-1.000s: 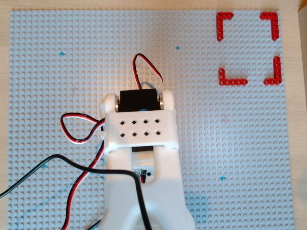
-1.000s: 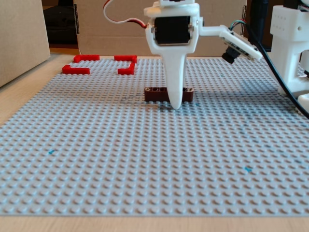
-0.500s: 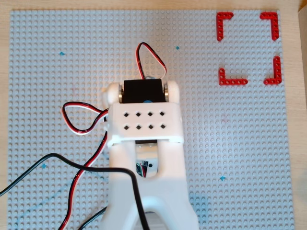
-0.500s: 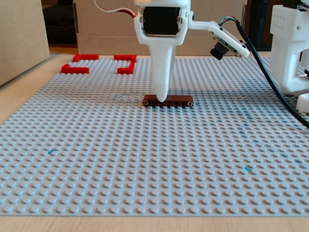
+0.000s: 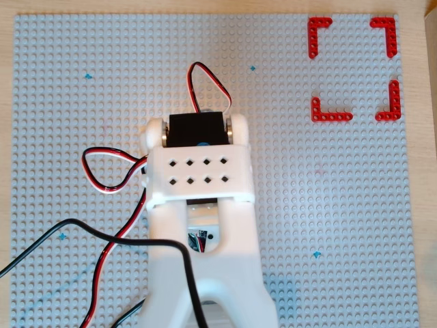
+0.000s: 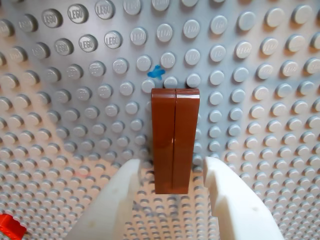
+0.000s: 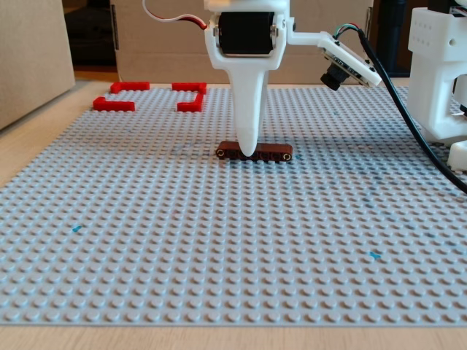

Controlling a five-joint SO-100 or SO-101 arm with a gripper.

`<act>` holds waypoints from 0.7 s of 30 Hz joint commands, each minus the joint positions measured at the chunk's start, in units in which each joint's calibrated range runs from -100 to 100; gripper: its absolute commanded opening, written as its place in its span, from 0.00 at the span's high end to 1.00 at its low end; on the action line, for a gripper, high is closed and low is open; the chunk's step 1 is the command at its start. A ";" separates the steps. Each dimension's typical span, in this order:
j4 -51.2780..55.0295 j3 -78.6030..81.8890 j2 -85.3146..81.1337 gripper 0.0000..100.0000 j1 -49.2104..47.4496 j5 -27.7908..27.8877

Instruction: Grab and store lego

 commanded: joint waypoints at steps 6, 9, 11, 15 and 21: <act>-2.18 0.76 -0.12 0.86 0.14 -0.85; -5.31 3.30 -0.21 0.86 0.21 -0.85; -5.58 3.58 -0.21 0.86 0.21 -0.85; -5.58 3.39 -0.21 0.91 0.36 -0.80; -5.84 3.39 -0.21 0.99 0.21 -0.80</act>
